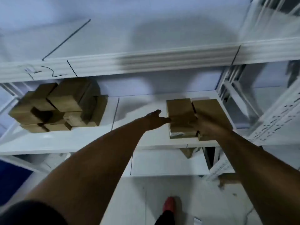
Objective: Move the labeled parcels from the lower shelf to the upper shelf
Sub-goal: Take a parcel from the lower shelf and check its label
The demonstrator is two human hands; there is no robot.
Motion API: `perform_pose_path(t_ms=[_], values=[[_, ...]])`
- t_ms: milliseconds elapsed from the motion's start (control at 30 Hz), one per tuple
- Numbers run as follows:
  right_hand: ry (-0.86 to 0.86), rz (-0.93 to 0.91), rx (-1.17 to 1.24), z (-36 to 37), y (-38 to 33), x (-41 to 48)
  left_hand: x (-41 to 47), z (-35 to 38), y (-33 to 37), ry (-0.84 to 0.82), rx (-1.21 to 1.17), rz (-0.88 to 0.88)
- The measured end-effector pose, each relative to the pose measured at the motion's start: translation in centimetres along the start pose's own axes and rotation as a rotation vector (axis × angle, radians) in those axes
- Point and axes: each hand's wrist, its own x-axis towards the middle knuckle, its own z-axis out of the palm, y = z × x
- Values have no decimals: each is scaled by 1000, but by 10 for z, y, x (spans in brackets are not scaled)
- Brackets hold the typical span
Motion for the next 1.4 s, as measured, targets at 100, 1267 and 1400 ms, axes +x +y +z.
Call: perform_pose_path(t_ms=[100,1267,1400], values=[[70,52,43,7,5,24,35,7,-2,-37,-137,-34],[-7,63,202,-19,-40,31,68,43,73,326,-845,-308],[-37,13,548,-26,-30,27,60,42,69,362,-931,-212]])
